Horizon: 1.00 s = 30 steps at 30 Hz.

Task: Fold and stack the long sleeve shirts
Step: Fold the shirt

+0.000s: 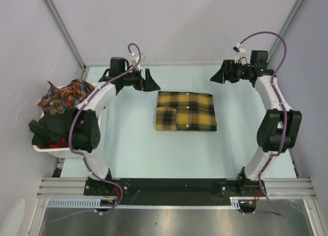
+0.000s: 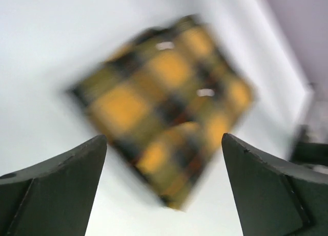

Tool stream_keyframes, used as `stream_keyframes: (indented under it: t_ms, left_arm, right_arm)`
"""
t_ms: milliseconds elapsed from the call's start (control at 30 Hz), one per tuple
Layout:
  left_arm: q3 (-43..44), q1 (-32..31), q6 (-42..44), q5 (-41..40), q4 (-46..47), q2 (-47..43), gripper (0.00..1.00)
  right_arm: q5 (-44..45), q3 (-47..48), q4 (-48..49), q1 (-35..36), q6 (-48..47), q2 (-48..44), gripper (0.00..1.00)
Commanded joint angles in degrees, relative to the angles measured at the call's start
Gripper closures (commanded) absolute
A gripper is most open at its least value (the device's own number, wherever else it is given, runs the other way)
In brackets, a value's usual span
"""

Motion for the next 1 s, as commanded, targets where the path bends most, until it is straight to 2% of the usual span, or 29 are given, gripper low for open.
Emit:
stream_keyframes:
  t_ms: [0, 33, 67, 133, 200, 267, 367, 467, 567, 633, 767, 833, 867, 900, 967]
  left_arm:
    - [-12.33, -7.68, -14.10, 15.42, 12.66, -9.51, 0.01]
    - [-17.75, -9.02, -17.20, 16.48, 16.10, -10.04, 0.01]
    - [-20.07, -10.33, -22.88, 17.36, 19.96, -10.48, 0.00]
    - [-24.64, -13.68, -28.71, 19.02, 28.58, -9.70, 0.01]
    - [-24.40, -15.09, -30.93, 19.66, 29.85, -6.90, 0.01]
    - [-25.27, -15.27, -37.92, 20.70, 35.09, -4.43, 0.01]
    - [-29.05, -15.18, -44.63, 20.71, 43.80, 0.40, 0.01]
    - [-32.48, -13.78, -44.38, 17.55, 45.04, 4.89, 0.01]
    - [-34.42, -10.45, -38.27, 14.56, 39.53, 7.26, 0.01]
    - [-34.50, -8.69, -34.03, 12.72, 31.98, 8.06, 0.01]
    - [-36.79, -4.56, -29.81, 11.48, 29.15, 6.93, 0.01]
    - [-37.49, -3.67, -28.48, 12.26, 27.21, 4.99, 0.01]
    - [-37.58, -3.32, -26.39, 15.31, 26.69, 2.20, 0.00]
    - [-36.19, -3.49, -23.32, 16.39, 22.07, -0.09, 0.01]
    - [-33.90, -4.45, -13.34, 17.53, 14.50, -4.66, 0.00]
  right_arm:
    - [-14.38, -16.12, 0.31, 7.12, 12.77, -8.98, 0.00]
    - [-16.56, -18.89, 5.81, 10.00, 15.34, -9.70, 0.00]
    - [-17.37, -21.61, 8.04, 11.51, 17.80, -10.31, 0.00]
    - [-17.73, -25.14, 11.74, 14.93, 20.90, -9.88, 0.00]
    - [-17.90, -26.47, 13.15, 19.68, 23.43, -8.13, 0.00]
    - [-18.69, -30.15, 20.34, 21.71, 27.56, -5.23, 0.00]
    - [-18.60, -33.49, 28.08, 20.32, 33.02, -1.10, 0.00]
    - [-19.04, -35.43, 30.22, 18.30, 34.35, 5.55, 0.00]
    - [-19.22, -36.84, 29.16, 14.52, 32.87, 11.36, 0.00]
    - [-19.05, -36.59, 23.23, 11.27, 29.27, 13.31, 0.00]
    - [-19.66, -34.74, 11.78, 6.87, 18.83, 14.03, 0.00]
    - [-20.88, -32.72, 1.81, 5.55, 14.69, 10.35, 0.00]
    - [-21.41, -31.67, -1.66, 5.20, 12.75, 8.60, 0.00]
    - [-22.37, -30.44, -8.65, 4.85, 8.64, 5.27, 0.00]
    - [-22.65, -26.05, -13.19, 4.84, 6.41, 1.91, 0.00]
